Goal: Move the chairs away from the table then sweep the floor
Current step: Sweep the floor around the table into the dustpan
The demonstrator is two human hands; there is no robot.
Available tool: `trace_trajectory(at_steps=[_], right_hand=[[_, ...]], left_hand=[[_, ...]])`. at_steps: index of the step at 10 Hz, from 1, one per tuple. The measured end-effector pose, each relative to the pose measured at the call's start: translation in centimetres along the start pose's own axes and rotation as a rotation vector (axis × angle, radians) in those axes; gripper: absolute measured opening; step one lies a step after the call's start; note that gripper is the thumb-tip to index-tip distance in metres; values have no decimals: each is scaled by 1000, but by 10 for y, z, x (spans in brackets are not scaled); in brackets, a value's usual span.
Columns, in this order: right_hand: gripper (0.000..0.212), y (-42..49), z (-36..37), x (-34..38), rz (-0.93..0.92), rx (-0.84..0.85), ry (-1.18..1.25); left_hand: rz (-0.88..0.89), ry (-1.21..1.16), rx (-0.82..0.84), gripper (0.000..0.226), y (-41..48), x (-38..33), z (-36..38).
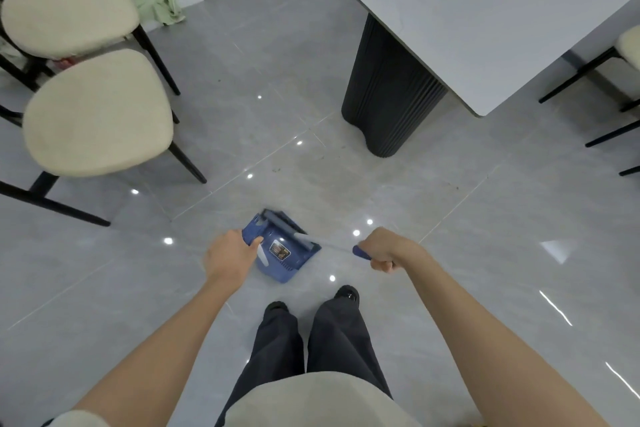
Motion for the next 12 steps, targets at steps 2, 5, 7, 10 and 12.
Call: trace_trajectory(at_steps=[2,5,7,10,12], right_hand=[[37,-15,-32,10,-51,-154,98],[37,11,22,17,-5,-123,-274],[17,15,68,9,134,-3,-193],[36,-22,31,61,-20,34,63],[38,-41,9,85,-52,-21,39]], left_hand=[[12,-42,7,37,-4,10,-5],[-36,-50,-30,33,-11,37,-17],[-36,-41,-36,33,-10,44,-15],[-39,-41,-16,37,-9,59,-26],[-102,-136,-50,40,-6,59,-44]])
Point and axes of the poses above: each hand's wrist, its own y-axis towards the middle knuckle, its own z-axis out of the palm, x = y × z, the point moved 5 cm from there along y, towards the middle knuckle, and after that the axes turned 2 degrees about z, right-handed, at the moved point
